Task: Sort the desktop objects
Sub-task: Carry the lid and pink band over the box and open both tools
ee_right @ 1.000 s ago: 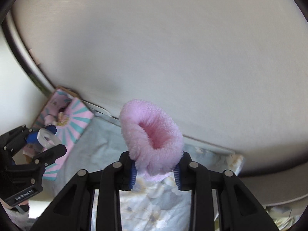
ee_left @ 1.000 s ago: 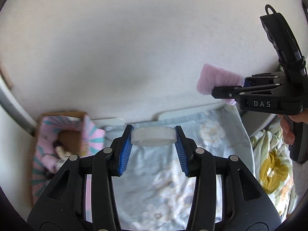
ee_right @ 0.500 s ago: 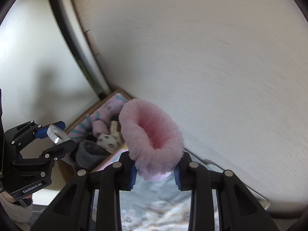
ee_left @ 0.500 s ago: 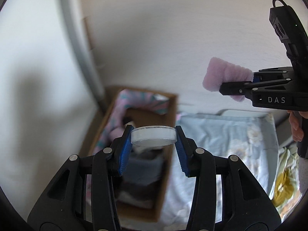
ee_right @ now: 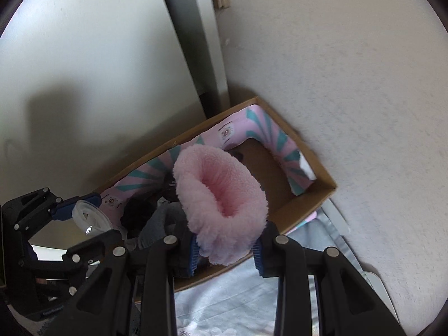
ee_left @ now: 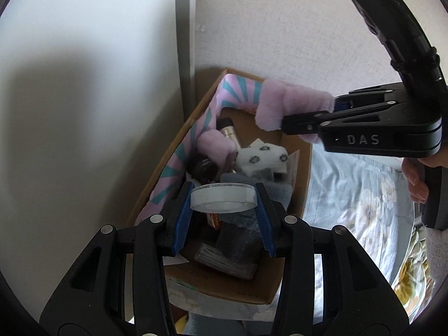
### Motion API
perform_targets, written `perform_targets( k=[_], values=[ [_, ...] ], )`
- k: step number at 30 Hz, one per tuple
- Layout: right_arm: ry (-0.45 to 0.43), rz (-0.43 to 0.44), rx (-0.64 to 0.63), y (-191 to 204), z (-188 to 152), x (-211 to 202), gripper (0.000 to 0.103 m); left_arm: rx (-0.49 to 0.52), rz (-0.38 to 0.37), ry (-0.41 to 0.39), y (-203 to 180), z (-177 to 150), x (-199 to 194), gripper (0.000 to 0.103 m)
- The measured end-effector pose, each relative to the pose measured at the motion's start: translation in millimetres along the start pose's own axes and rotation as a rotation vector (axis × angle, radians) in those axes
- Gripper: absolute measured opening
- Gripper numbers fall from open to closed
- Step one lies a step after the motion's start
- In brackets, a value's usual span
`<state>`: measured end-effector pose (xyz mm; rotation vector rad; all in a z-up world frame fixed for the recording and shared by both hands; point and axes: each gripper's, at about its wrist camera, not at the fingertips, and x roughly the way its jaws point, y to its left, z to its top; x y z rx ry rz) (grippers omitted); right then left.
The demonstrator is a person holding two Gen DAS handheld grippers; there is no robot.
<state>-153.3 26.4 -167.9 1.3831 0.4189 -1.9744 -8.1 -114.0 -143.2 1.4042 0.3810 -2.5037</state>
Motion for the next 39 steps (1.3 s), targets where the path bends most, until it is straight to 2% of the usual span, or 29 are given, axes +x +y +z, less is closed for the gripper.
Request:
perform_targets(
  k=[14, 15, 17, 20, 21, 22, 24, 30, 39],
  values=[
    [0.070, 0.011, -0.030, 15, 8, 29, 0.030, 0.019, -0.001, 0.029, -8, -1, 14, 0.042],
    [0.073, 0.012, -0.029, 15, 8, 28, 0.031, 0.005, 0.012, 0.031, -8, -2, 13, 0.048],
    [0.084, 0.007, -0.027, 15, 10, 29, 0.044, -0.006, 0.050, 0.041, -9, -1, 14, 0.102],
    [0.077, 0.004, -0.034, 15, 9, 29, 0.067, -0.013, 0.052, 0.023, -7, 1, 9, 0.103],
    [0.073, -0.004, -0.030, 14, 10, 27, 0.084, -0.018, 0.033, 0.029, -7, 1, 9, 0.103],
    [0.068, -0.016, -0.022, 13, 10, 26, 0.096, -0.020, 0.028, 0.031, -7, 2, 8, 0.103],
    [0.041, -0.026, 0.000, 9, 10, 23, 0.102, -0.016, 0.023, 0.024, -8, 3, 6, 0.103],
    [-0.005, -0.037, 0.073, -2, 10, 11, 0.102, 0.018, 0.042, 0.017, -14, 9, 4, 0.103],
    [-0.068, -0.090, 0.128, -10, -2, -23, 0.102, 0.045, 0.025, -0.001, -20, 25, -9, 0.103]
  ],
)
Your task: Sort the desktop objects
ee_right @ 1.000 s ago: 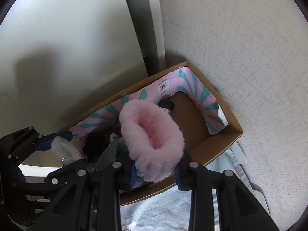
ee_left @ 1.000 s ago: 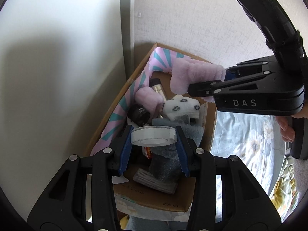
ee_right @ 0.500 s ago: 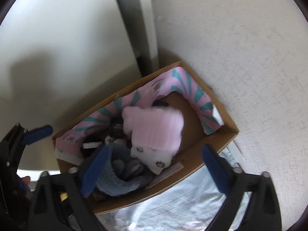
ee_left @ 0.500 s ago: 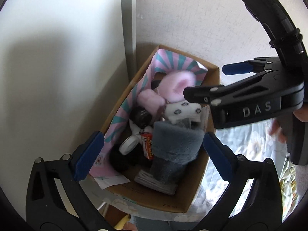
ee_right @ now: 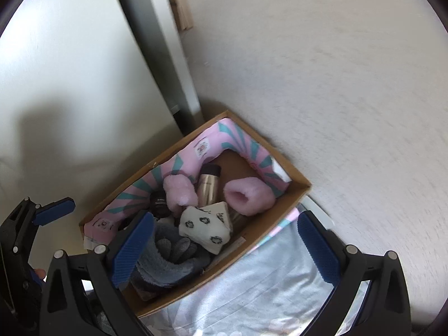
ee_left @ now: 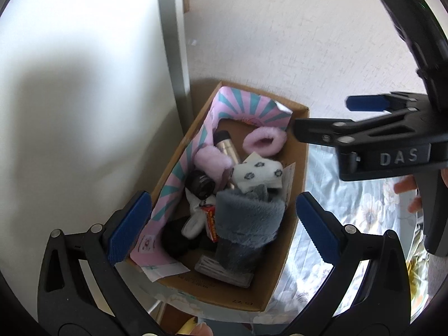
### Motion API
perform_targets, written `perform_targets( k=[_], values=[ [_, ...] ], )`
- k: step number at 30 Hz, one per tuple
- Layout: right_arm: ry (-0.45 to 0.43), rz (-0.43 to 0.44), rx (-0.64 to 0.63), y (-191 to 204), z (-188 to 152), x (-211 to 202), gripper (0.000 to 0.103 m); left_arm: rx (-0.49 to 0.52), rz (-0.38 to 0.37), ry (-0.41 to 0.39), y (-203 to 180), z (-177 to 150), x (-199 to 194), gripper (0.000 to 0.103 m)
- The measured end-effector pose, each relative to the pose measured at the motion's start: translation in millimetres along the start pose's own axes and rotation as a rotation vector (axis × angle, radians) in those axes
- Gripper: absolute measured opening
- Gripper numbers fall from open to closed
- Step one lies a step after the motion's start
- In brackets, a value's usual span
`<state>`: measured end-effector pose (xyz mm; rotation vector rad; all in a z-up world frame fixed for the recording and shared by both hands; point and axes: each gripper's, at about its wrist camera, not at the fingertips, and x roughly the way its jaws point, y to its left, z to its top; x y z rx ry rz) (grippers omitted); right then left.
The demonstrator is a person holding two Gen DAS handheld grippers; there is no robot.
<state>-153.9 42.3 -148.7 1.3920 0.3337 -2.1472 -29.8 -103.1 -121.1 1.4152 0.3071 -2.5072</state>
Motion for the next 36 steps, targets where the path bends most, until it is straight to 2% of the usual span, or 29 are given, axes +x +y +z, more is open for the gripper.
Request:
perform_targets(
  k=[8, 16, 20, 24, 36],
  values=[
    [-0.031, -0.119, 0.178, -45, -26, -45, 0.102, 0.079, -0.048, -0.055, -24, 29, -24, 0.103],
    [-0.072, -0.282, 0.357, -87, -79, -101, 0.102, 0.184, -0.118, -0.095, -71, 46, -48, 0.103],
    [-0.097, -0.351, 0.433, -95, -108, -123, 0.102, 0.219, -0.146, -0.083, -95, 43, -51, 0.103],
    [-0.115, -0.399, 0.516, -98, -139, -141, 0.102, 0.238, -0.239, -0.058, -116, 34, -54, 0.103],
    [-0.146, -0.500, 0.700, -83, -208, -175, 0.102, 0.267, -0.286, -0.031, -136, 1, -60, 0.103]
  ],
)
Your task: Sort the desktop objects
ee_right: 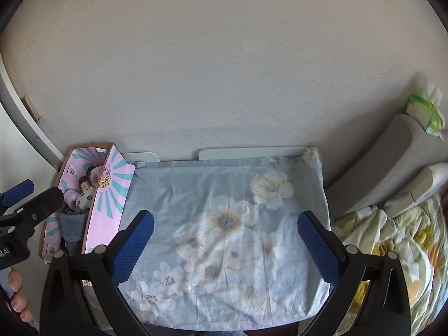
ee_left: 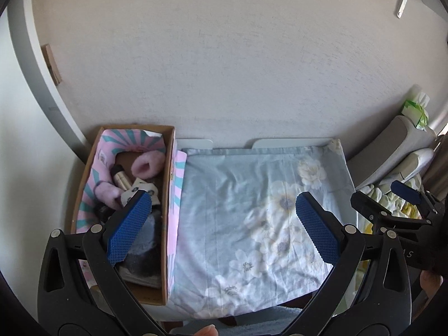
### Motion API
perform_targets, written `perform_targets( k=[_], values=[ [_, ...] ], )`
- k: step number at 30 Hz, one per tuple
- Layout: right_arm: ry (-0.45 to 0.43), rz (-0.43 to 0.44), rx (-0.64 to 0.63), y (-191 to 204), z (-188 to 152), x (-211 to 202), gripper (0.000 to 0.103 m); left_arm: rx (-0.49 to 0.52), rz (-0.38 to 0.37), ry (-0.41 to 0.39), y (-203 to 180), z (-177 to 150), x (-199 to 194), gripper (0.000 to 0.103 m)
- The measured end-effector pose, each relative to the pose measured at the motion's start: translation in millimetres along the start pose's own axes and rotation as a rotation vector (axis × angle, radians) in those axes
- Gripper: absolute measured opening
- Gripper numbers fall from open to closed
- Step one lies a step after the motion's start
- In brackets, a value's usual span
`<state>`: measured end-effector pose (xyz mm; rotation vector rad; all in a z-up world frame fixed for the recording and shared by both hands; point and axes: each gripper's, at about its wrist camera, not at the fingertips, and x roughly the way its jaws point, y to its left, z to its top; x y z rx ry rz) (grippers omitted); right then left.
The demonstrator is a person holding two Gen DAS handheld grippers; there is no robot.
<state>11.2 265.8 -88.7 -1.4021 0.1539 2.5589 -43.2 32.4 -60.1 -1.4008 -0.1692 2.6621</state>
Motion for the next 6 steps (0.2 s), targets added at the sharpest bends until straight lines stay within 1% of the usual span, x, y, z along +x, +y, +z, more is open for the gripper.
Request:
perform_targets(
  k=[6],
  values=[
    [-0.001, 0.000, 0.014, -1.2, -8.3, -2.3, 0.102, 0.007, 0.022, -0.029, -2.4, -2.2, -3.0, 0.103]
  ],
)
